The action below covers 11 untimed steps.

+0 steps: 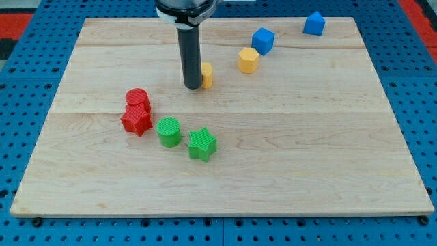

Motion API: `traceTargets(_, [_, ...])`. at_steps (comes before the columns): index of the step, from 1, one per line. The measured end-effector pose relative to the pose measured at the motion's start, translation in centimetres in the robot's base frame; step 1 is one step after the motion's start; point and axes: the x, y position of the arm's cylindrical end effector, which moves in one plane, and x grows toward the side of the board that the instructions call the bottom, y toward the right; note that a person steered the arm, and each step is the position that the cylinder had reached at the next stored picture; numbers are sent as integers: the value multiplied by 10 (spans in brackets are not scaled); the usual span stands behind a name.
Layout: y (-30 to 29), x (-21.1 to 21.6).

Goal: Slide the red blocks to the right side

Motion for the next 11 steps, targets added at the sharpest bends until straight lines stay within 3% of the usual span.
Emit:
traceTargets(1, [-9, -6])
traceTargets(3, [-172, -16])
traceTargets(4, [-224, 6])
traceTargets(6, [-205, 56])
traceTargets(9, [-114, 55])
traceTargets(11, [-87, 49])
